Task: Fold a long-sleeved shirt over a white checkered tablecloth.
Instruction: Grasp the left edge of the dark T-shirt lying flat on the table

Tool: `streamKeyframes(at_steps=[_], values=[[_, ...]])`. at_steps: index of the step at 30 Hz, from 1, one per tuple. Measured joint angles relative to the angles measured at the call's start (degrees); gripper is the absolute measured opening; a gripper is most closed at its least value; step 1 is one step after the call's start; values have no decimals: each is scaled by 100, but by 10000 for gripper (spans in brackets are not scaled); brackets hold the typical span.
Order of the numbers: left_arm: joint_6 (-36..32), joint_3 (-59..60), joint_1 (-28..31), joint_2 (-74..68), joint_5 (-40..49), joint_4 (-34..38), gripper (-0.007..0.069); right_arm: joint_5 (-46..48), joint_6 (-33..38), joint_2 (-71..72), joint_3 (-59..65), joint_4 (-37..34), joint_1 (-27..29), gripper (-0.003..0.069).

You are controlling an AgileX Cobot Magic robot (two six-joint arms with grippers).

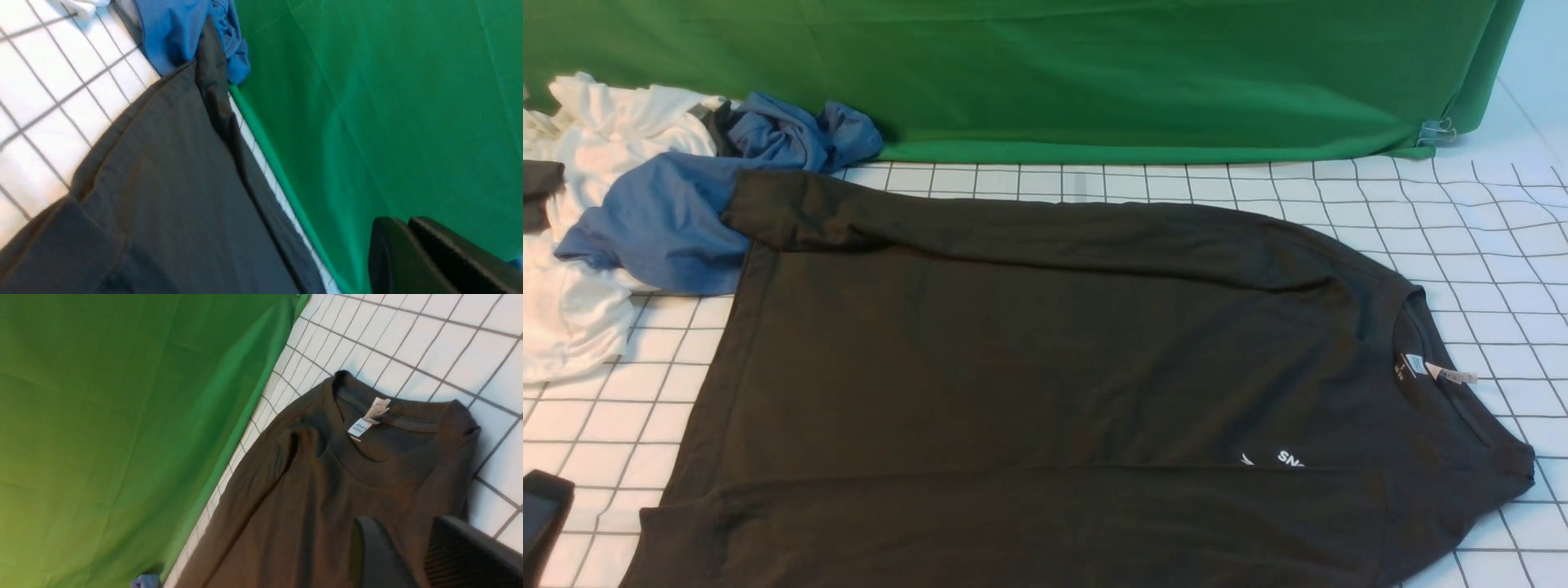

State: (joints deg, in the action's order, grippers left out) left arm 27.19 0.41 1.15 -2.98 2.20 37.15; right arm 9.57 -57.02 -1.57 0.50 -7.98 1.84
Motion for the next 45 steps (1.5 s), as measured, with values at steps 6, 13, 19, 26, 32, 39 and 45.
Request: streamKeyframes(at_steps=[6,13,19,26,32,39,45], values=[[53,0,0,0,-682,-128,-9,28,753,0,0,33,0,242],[101,-315,0,0,-526,-1639,-9,30,1476,0,0,40,0,241],[-354,-1603,0,-412,320,-3536,-9,86,2704,-21,-242,47,0,125],[-1595,-2780,0,-1670,1590,-4243,-9,200,4637,-709,-1356,55,0,10],[-3004,-4155,0,-3059,3506,-3973,-9,1029,6120,-2130,-2488,55,0,10],[-3712,-5165,0,-4395,4857,-2731,-9,1641,6539,-3284,-3093,32,-65,10],[-3769,-5268,0,-5672,5159,-2611,-9,1653,6735,-3467,-3124,-52,-564,10]])
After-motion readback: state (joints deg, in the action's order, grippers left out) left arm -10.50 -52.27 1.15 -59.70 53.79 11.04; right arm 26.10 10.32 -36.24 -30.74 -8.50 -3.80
